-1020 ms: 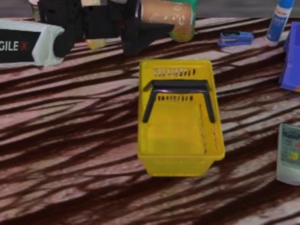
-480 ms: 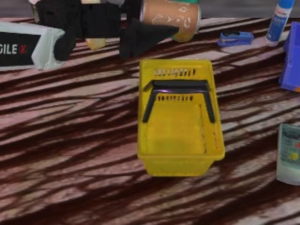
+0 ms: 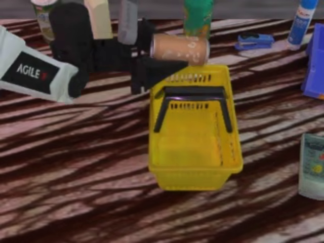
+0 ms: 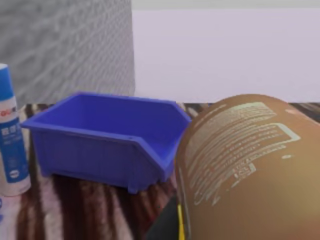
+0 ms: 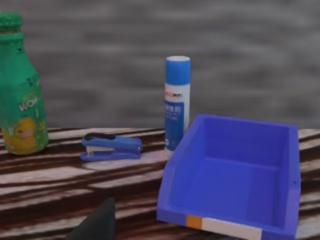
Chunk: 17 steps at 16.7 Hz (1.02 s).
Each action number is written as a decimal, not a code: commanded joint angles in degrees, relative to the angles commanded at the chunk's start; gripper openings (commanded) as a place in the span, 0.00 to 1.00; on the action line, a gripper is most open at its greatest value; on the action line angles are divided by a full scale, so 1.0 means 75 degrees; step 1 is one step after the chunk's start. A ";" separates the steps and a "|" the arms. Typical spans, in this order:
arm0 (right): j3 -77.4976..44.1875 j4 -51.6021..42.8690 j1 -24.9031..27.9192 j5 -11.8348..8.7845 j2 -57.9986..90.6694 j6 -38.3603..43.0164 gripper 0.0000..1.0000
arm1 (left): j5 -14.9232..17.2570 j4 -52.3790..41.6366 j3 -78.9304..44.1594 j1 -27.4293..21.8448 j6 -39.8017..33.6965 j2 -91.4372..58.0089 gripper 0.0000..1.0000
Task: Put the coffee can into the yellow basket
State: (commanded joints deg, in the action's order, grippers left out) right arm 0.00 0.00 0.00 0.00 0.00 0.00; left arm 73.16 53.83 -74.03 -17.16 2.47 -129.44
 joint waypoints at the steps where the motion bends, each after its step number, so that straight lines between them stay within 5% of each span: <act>1: 0.0000 0.0000 0.0000 0.0000 0.0000 0.0000 1.00 | -0.0003 0.0247 0.0087 0.0018 -0.0007 -0.0184 0.00; 7: 0.0000 0.0000 0.0000 0.0000 0.0000 0.0000 1.00 | -0.0010 0.0504 0.0196 0.0039 -0.0014 -0.0393 0.00; 17: 0.0000 0.0000 0.0000 0.0000 0.0000 0.0000 1.00 | -0.0010 0.0504 0.0196 0.0039 -0.0014 -0.0393 0.75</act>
State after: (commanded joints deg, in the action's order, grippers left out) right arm 0.00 0.00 0.00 0.00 0.00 0.00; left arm 73.08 57.62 -72.55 -16.87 2.36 -132.39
